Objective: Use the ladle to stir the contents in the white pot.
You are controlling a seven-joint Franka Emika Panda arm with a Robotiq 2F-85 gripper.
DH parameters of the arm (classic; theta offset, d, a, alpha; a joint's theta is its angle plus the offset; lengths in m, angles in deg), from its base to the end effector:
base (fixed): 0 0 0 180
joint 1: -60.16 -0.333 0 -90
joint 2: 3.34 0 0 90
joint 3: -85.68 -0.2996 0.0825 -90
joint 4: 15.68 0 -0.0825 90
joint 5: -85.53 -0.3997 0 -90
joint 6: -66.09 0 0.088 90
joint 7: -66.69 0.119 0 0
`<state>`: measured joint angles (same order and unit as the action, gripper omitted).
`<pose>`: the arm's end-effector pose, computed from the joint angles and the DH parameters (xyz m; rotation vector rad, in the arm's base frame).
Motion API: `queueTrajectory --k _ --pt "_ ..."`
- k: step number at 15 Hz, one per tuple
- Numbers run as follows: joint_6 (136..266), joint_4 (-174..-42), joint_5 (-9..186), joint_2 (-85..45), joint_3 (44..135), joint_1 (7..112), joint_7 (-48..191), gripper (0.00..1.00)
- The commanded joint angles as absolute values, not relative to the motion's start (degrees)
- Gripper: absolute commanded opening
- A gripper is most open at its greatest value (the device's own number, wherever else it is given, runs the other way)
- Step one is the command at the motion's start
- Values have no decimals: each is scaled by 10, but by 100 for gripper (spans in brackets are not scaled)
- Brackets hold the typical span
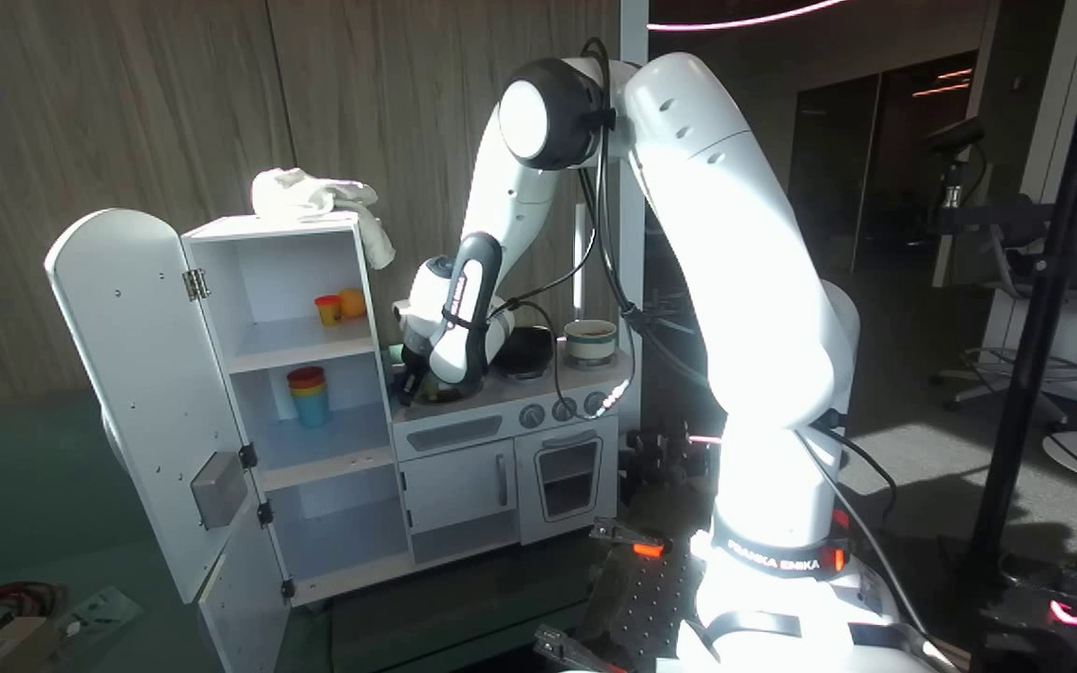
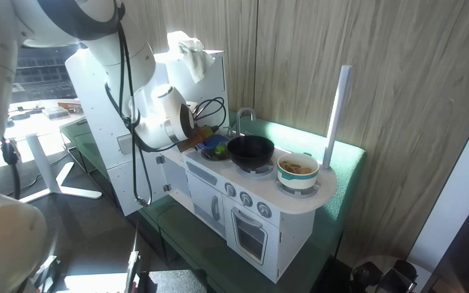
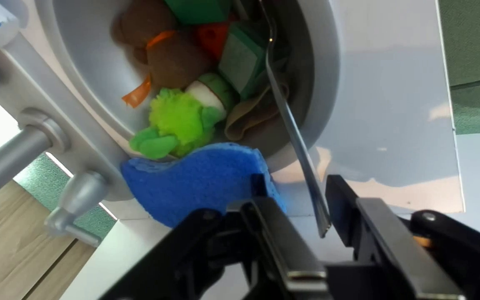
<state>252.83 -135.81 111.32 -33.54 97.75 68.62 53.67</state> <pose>0.6014 -0.1745 0.1976 2.6441 0.5298 0.7371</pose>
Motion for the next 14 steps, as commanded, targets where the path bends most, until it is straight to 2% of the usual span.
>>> queueTrajectory --k 1,3,5,6,14 --pt "2531 -1357 1086 -332 979 686 514 11" --pt "2531 -1362 1080 -329 982 684 517 0" --pt "2537 -1367 1073 -325 982 685 517 0" --pt "2545 -1371 1070 -321 982 685 518 3" --pt "2652 -1446 1069 -248 1047 655 556 3"
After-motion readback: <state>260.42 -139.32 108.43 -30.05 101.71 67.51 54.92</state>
